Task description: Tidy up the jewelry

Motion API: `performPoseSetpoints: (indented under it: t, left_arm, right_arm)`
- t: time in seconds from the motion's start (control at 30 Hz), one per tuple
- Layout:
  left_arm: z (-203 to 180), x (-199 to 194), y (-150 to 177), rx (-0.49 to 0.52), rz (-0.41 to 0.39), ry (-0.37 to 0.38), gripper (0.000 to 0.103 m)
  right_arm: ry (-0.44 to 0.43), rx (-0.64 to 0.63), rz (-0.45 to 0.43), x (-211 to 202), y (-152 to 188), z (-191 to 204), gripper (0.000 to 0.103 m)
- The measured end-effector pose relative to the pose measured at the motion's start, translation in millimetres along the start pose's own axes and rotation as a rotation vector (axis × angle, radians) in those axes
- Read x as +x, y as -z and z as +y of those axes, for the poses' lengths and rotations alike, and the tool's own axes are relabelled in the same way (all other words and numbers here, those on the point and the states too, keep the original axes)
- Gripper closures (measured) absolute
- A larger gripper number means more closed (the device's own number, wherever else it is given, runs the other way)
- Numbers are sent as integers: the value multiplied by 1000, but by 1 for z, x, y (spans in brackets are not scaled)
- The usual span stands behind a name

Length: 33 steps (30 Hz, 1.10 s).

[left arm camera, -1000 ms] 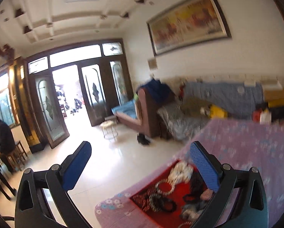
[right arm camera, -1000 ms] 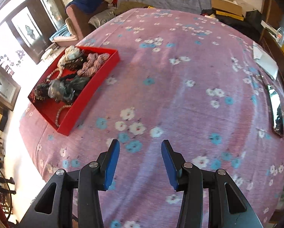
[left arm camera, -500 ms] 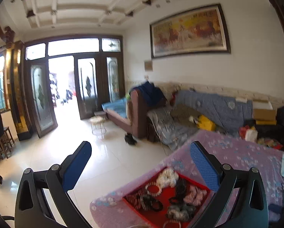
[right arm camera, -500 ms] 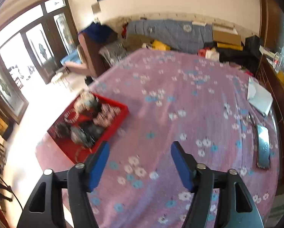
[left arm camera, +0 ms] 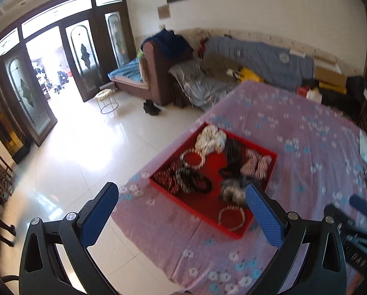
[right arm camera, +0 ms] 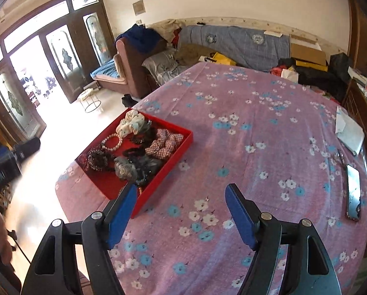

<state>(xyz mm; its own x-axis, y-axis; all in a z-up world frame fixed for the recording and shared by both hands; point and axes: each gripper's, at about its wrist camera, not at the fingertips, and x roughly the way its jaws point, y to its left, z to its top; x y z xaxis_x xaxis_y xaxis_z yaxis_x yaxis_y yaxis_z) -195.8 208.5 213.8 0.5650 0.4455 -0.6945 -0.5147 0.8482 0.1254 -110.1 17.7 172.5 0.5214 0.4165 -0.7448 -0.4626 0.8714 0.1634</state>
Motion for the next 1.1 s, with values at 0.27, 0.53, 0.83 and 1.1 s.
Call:
performPoseSetpoints:
  t: [0.27, 0.53, 0.83, 1.1]
  left_arm:
    - [-1, 20, 5, 63, 58, 16, 0]
    - [3, 36, -1, 93, 102, 51, 0]
    - [8, 60, -10, 116, 148, 89, 0]
    - [11, 83, -15, 130, 187, 125, 0]
  right_arm:
    - [19, -9, 25, 11, 2, 15, 24]
    - [40, 28, 46, 24, -2, 22, 24]
    - [67, 38, 71, 42, -11, 34, 24]
    - [92, 37, 100, 62, -18, 44, 24]
